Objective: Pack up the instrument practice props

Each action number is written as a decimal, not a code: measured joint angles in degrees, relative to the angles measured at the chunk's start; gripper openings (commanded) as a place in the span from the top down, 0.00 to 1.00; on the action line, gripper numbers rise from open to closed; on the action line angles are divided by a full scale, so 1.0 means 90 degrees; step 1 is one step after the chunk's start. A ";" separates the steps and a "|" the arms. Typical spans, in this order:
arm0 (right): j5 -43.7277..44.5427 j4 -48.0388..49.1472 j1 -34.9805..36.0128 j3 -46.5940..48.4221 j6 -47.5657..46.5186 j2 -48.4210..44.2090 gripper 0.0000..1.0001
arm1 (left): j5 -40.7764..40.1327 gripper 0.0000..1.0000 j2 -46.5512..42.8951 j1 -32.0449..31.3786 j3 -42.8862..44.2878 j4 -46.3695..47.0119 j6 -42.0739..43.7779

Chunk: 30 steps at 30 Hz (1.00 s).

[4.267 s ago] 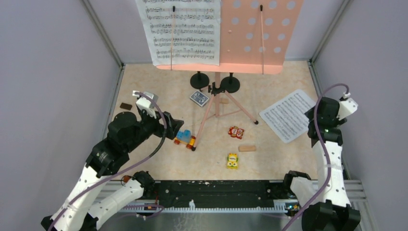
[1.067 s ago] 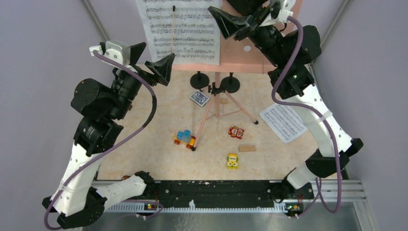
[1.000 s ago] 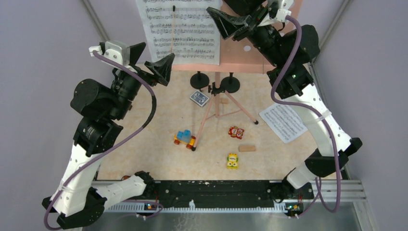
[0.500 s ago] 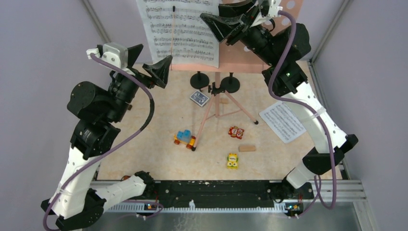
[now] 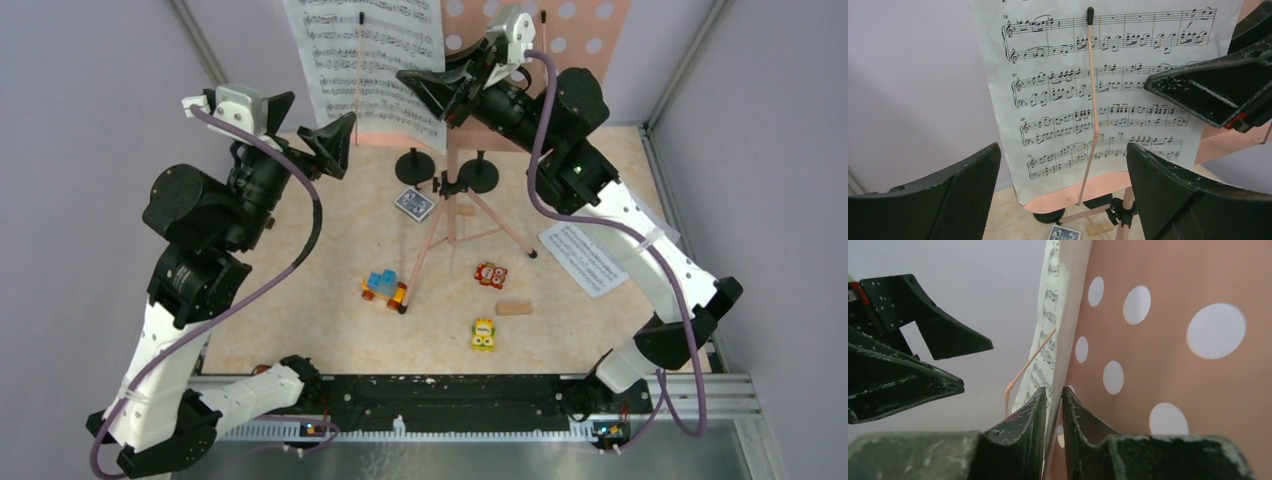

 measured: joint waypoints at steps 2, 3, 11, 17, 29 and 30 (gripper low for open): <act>0.0063 -0.0034 0.0046 -0.0151 -0.0044 -0.0063 0.92 | 0.0002 0.01 0.0051 0.0000 0.0036 0.0005 -0.0015; 0.0104 -0.0044 0.0058 -0.0199 -0.0053 -0.0095 0.94 | 0.0005 0.01 0.0092 0.0000 0.0063 0.0002 -0.0029; 0.0328 -0.0022 0.0100 -0.0454 -0.0112 -0.0376 1.00 | 0.0119 0.01 0.0478 0.0000 0.0391 0.0012 -0.0158; 0.0420 0.0036 0.0109 -0.0559 -0.0146 -0.0578 1.00 | 0.0180 0.01 0.0719 0.0000 0.0559 0.0119 -0.0265; 0.0427 0.0051 0.0153 -0.0682 -0.0172 -0.0678 1.00 | 0.0194 0.47 0.1316 0.0000 0.0704 0.0301 -0.0432; 0.0413 0.0051 0.0158 -0.0682 -0.0172 -0.0680 1.00 | 0.0197 0.51 0.1331 0.0000 0.0704 0.0301 -0.0432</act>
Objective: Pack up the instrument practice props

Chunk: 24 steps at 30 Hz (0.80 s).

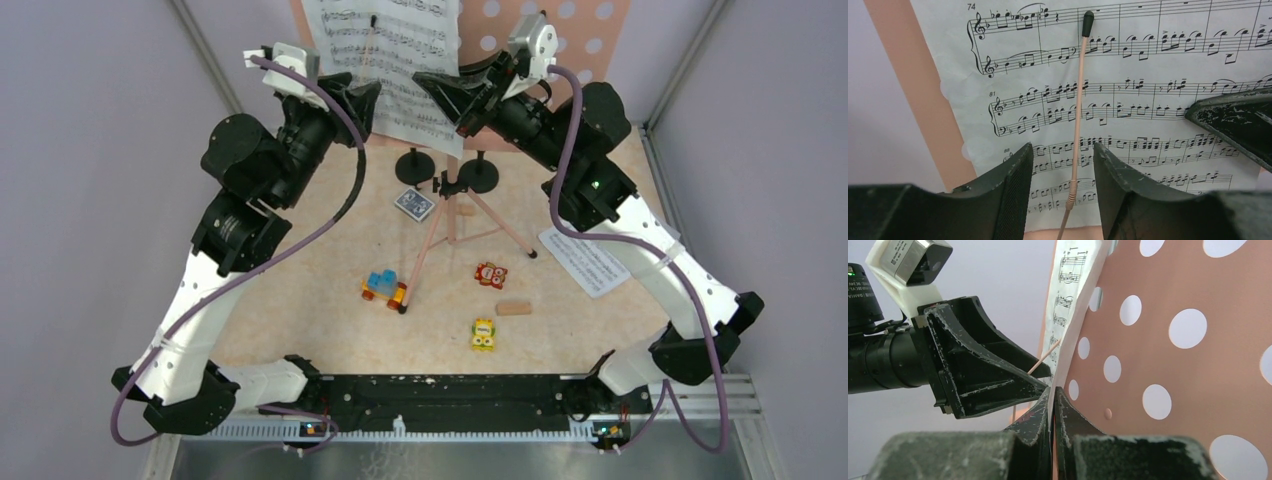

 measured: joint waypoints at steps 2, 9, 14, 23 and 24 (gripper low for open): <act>-0.0032 0.0000 0.0002 0.0000 0.0000 0.0000 1.00 | 0.0000 0.63 0.0002 0.0000 0.0000 0.0005 -0.0005; -0.0126 0.0124 0.0036 -0.0129 -0.0041 -0.0044 1.00 | -0.0017 1.00 -0.0015 -0.0017 -0.0015 0.0151 -0.0041; -0.0119 0.0301 0.0061 -0.0376 -0.0124 -0.0175 1.00 | 0.0005 1.00 -0.0357 -0.0032 -0.0617 0.0653 -0.0041; 0.0243 0.0814 0.0092 -0.1180 -0.0012 -0.0908 1.00 | 0.0000 1.00 -0.1056 -0.0034 -0.1413 0.1331 -0.0019; 0.0301 0.0899 0.0097 -0.1314 0.0012 -0.1042 1.00 | -0.0002 1.00 -0.1071 -0.0034 -0.1421 0.1333 -0.0015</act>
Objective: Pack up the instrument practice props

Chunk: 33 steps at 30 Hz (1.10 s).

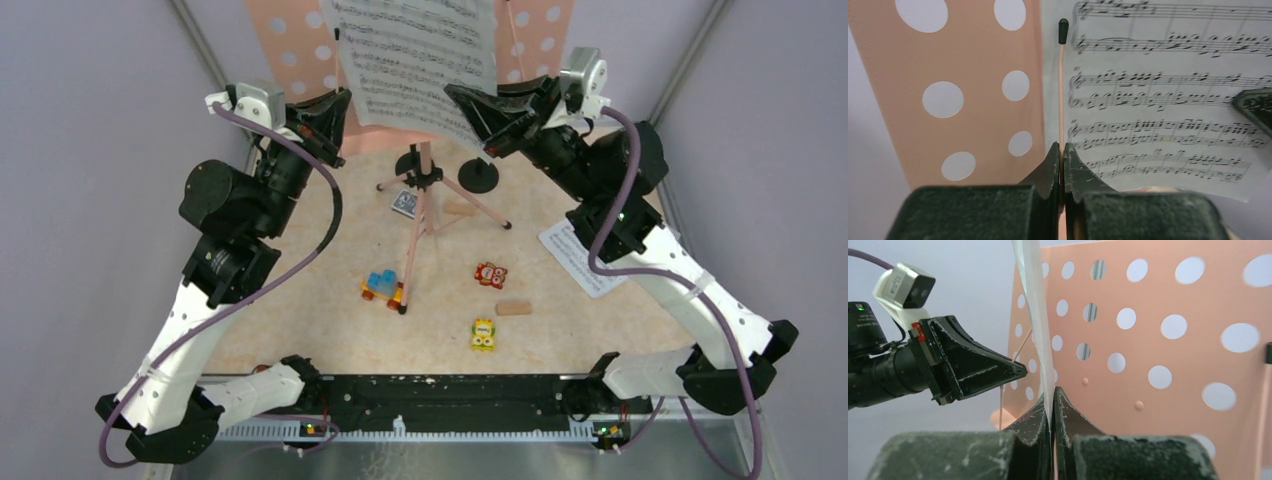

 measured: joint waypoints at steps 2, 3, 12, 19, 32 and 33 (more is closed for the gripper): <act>0.0129 0.0131 0.0007 -0.0245 0.0022 -0.0257 1.00 | 0.0002 1.00 -0.0010 0.0000 -0.0012 -0.0002 0.0002; 0.0185 0.0168 0.0010 -0.0350 0.0024 -0.0369 1.00 | -0.0022 1.00 -0.0007 0.0000 -0.0015 -0.0005 0.0027; 0.1100 0.0087 0.0022 -0.1790 0.0231 -0.2096 1.00 | -0.0129 0.72 -0.0012 0.0041 -0.0083 0.0019 0.0112; 0.2470 -0.0714 0.0022 -0.2771 0.0656 -0.3725 1.00 | -0.0141 0.44 -0.0126 0.0036 -0.0372 0.0051 0.0131; 0.6409 -0.3674 0.0022 -0.4255 0.1807 -0.5105 1.00 | 0.0109 0.01 -0.0607 0.0034 -0.0430 -0.0736 0.0032; 0.6579 -0.3813 0.0022 -0.4357 0.1904 -0.5100 1.00 | 0.0146 0.01 -0.0697 0.0034 -0.0430 -0.0877 -0.0015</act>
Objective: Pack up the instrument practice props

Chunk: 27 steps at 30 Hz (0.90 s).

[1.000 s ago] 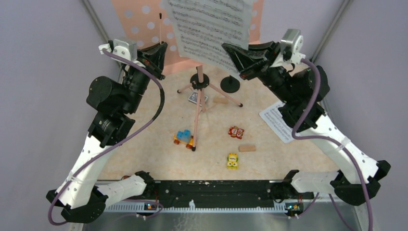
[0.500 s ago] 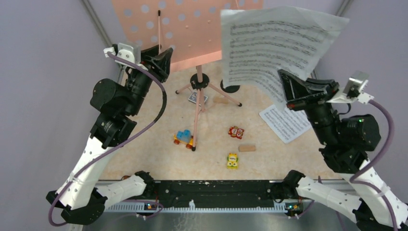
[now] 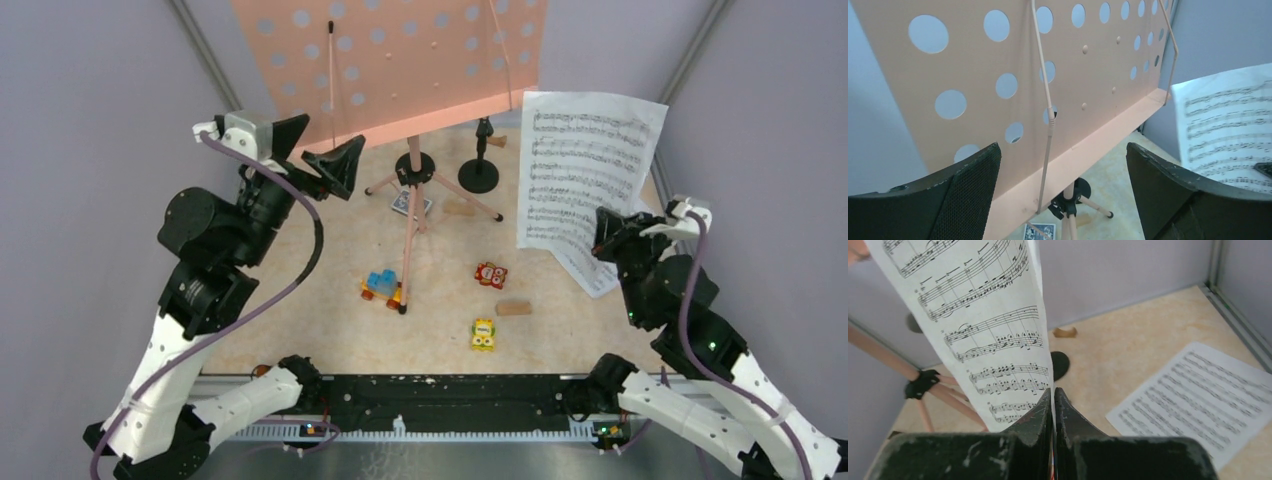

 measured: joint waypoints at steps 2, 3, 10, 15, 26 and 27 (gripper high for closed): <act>0.0410 -0.0282 0.0000 -0.0180 0.0189 0.0080 1.00 | 0.0032 0.01 -0.0226 0.0000 -0.0036 -0.0233 -0.0083; 0.0554 -0.0347 -0.0002 -0.0221 0.0262 0.0158 1.00 | 0.0032 0.01 -0.0335 0.0000 -0.0075 -0.0311 -0.0129; -0.0527 -0.0223 -0.1467 -0.0240 0.0559 0.1588 1.00 | -0.0165 0.01 -0.1341 0.0002 -0.0605 -0.0964 -0.0442; -0.2912 0.0289 -0.3942 -0.0352 0.1066 0.2817 1.00 | -0.0321 0.01 -0.1581 0.0000 -0.0692 -0.1413 -0.0668; -0.5474 0.2244 -0.6057 -0.1642 0.3177 0.4160 1.00 | -0.0410 0.01 -0.1904 0.0000 -0.1139 -0.1858 -0.1195; -0.5489 0.2288 -0.6062 -0.1739 0.3257 0.4158 1.00 | -0.0408 0.01 -0.1911 0.0000 -0.1166 -0.1870 -0.1226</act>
